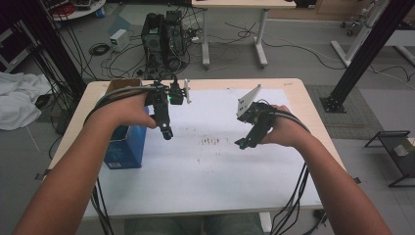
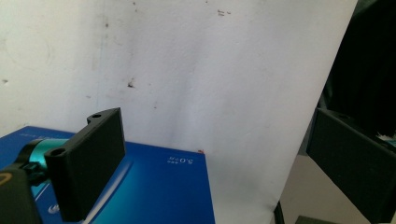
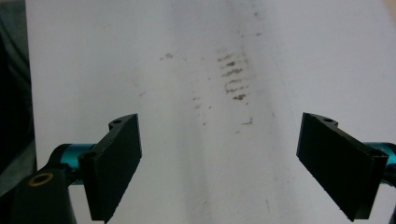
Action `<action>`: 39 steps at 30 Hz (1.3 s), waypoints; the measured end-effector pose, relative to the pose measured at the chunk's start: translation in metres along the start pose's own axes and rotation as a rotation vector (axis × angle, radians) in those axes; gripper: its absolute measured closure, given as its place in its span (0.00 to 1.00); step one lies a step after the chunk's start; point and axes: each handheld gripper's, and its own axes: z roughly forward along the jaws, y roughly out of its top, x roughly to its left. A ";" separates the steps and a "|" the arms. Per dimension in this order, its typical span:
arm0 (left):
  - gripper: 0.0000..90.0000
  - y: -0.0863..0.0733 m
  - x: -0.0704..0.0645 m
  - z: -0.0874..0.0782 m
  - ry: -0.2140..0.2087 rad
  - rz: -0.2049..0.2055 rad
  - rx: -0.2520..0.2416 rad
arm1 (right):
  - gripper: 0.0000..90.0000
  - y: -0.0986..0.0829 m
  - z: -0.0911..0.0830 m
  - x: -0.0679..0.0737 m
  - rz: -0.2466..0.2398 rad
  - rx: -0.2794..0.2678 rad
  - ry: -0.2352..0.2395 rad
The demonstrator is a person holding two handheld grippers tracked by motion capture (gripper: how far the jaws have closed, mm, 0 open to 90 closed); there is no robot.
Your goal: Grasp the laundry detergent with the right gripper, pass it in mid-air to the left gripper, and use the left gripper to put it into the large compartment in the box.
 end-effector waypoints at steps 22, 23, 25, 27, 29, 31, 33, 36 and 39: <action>0.05 0.012 -0.009 0.040 -0.022 0.056 0.012 | 0.15 -0.001 0.034 0.003 -0.047 0.227 0.056; 0.05 0.011 -0.008 0.039 -0.019 0.053 0.003 | 0.15 -0.001 0.034 0.003 -0.051 0.233 0.052; 0.05 0.009 -0.008 0.038 -0.020 0.053 -0.008 | 0.15 -0.002 0.035 0.003 -0.043 0.243 0.053; 0.05 0.007 -0.007 0.038 -0.029 0.044 -0.012 | 0.15 -0.002 0.034 0.002 -0.048 0.269 0.053; 0.05 0.008 -0.006 0.038 -0.021 0.051 -0.010 | 0.15 -0.004 0.035 0.003 -0.044 0.261 0.052; 0.05 0.008 -0.006 0.039 -0.018 0.052 -0.006 | 0.15 -0.004 0.032 0.002 -0.046 0.262 0.042; 0.05 0.009 -0.008 0.041 -0.023 0.058 0.000 | 0.15 -0.005 0.031 0.001 -0.042 0.264 0.045; 0.05 0.009 -0.010 0.042 -0.038 0.063 0.007 | 0.15 -0.008 0.031 0.000 -0.034 0.258 0.035; 0.05 0.009 -0.010 0.041 -0.035 0.070 0.006 | 0.15 -0.008 0.030 -0.001 -0.036 0.266 0.042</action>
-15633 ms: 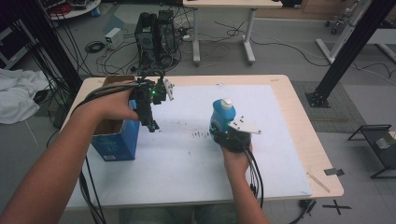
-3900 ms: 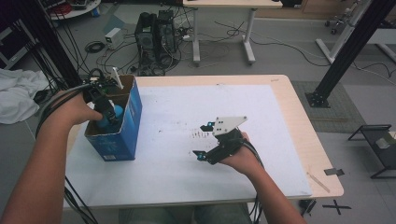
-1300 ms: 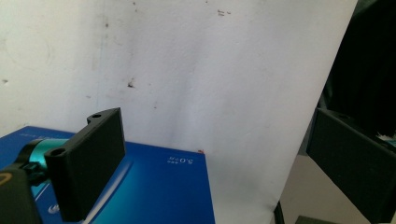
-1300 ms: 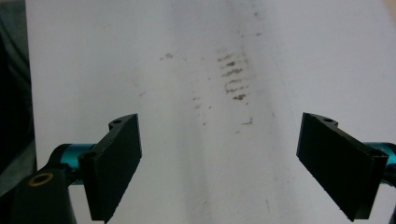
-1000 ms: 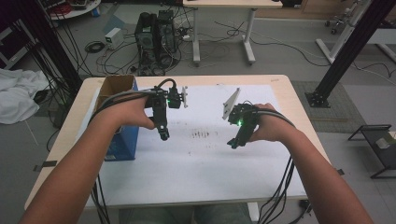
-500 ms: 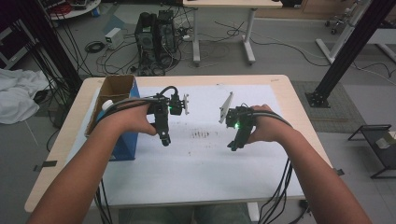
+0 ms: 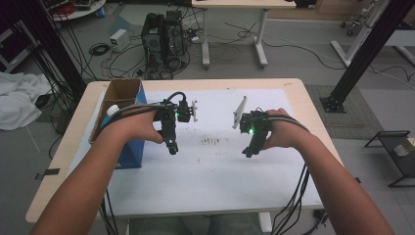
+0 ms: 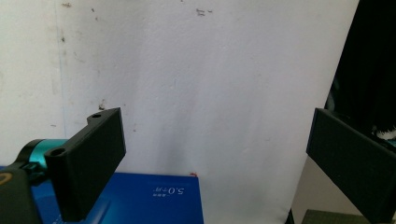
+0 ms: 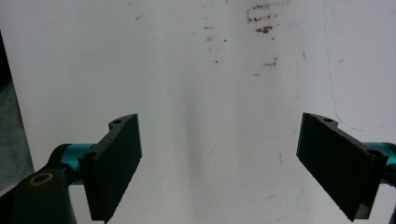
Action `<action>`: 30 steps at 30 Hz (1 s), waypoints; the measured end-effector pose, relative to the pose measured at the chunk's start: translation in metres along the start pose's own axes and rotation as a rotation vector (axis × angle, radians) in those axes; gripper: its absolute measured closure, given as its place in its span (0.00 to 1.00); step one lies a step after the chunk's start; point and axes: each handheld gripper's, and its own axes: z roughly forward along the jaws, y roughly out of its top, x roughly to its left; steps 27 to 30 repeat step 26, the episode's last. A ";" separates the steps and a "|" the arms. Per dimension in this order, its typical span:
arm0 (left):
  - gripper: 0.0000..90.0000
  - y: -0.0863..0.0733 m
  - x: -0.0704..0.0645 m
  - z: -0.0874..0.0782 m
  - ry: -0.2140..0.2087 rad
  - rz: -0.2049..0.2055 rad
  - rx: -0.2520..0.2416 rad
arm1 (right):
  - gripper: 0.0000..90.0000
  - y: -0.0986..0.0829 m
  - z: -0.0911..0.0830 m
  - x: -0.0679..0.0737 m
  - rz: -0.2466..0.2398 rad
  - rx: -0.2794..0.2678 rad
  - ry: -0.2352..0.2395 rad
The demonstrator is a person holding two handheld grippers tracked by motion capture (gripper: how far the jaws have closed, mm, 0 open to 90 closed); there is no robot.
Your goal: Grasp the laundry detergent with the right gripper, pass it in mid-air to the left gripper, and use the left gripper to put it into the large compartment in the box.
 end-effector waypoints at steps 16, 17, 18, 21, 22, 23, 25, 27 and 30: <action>0.05 0.009 -0.002 -0.002 -0.009 0.011 0.004 | 0.15 -0.005 -0.008 -0.002 0.013 0.021 -0.024; 0.05 0.009 -0.001 -0.001 -0.002 0.013 0.002 | 0.15 -0.006 -0.007 -0.002 0.015 0.015 -0.024; 0.05 0.009 -0.001 0.000 0.000 0.013 0.005 | 0.15 -0.005 -0.008 -0.002 0.016 0.025 -0.023; 0.05 0.009 -0.002 -0.001 -0.002 0.010 0.008 | 0.15 -0.004 -0.007 -0.003 0.013 0.022 -0.024; 0.05 0.009 -0.002 -0.002 -0.005 0.009 0.008 | 0.15 -0.003 -0.007 -0.003 0.013 0.021 -0.022; 0.05 0.008 -0.002 -0.002 -0.007 0.006 0.007 | 0.15 -0.003 -0.008 -0.003 0.012 0.020 -0.023; 0.05 0.007 -0.001 -0.002 0.001 0.003 0.009 | 0.15 -0.003 -0.007 -0.003 0.015 0.010 -0.025; 0.05 0.007 -0.001 -0.002 -0.008 -0.001 0.011 | 0.15 -0.003 -0.007 -0.003 0.013 0.009 -0.026; 0.05 0.007 -0.001 -0.002 -0.008 -0.001 0.011 | 0.15 -0.003 -0.007 -0.003 0.013 0.009 -0.026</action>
